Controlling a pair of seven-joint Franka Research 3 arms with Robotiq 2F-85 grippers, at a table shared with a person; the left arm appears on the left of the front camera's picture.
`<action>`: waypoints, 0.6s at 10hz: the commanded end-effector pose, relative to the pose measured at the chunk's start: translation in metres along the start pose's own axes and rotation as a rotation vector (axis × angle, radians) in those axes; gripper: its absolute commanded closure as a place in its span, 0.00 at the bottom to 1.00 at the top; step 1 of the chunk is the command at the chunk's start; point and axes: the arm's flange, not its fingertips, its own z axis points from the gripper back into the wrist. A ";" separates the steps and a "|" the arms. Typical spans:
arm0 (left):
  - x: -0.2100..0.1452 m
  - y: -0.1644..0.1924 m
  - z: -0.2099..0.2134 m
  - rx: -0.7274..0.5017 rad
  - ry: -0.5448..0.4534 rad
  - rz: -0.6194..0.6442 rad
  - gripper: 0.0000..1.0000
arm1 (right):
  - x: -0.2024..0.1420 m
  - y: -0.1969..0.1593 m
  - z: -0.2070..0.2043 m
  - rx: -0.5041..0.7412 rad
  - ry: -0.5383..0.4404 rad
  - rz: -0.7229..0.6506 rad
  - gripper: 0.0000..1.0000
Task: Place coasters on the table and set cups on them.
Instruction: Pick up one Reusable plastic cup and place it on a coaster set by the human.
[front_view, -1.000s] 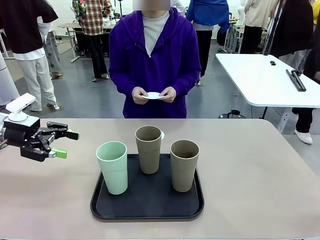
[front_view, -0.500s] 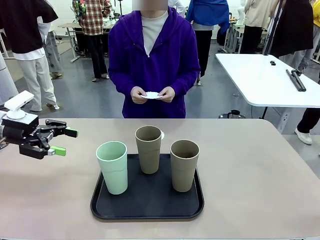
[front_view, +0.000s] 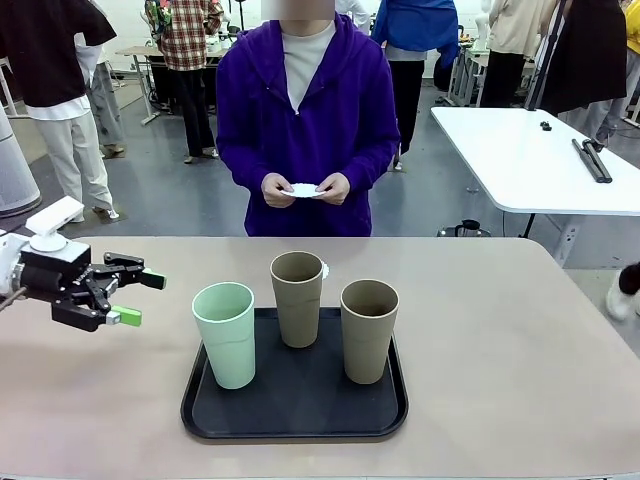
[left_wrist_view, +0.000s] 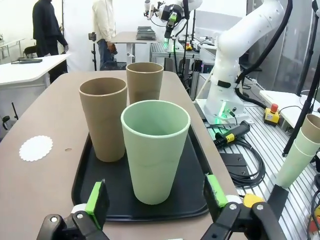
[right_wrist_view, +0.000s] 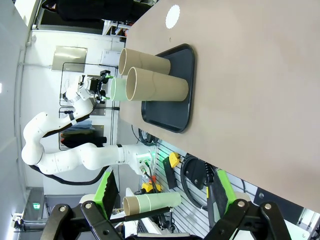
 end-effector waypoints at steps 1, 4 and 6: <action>-0.018 0.000 -0.019 0.003 -0.032 -0.054 0.00 | 0.000 0.000 0.000 0.012 -0.003 0.002 0.00; -0.033 0.009 -0.037 0.005 -0.068 -0.098 0.00 | 0.000 0.000 0.000 0.012 -0.003 0.002 0.00; -0.045 0.022 -0.050 0.008 -0.071 -0.047 0.00 | 0.000 0.000 0.000 0.012 -0.003 0.002 0.00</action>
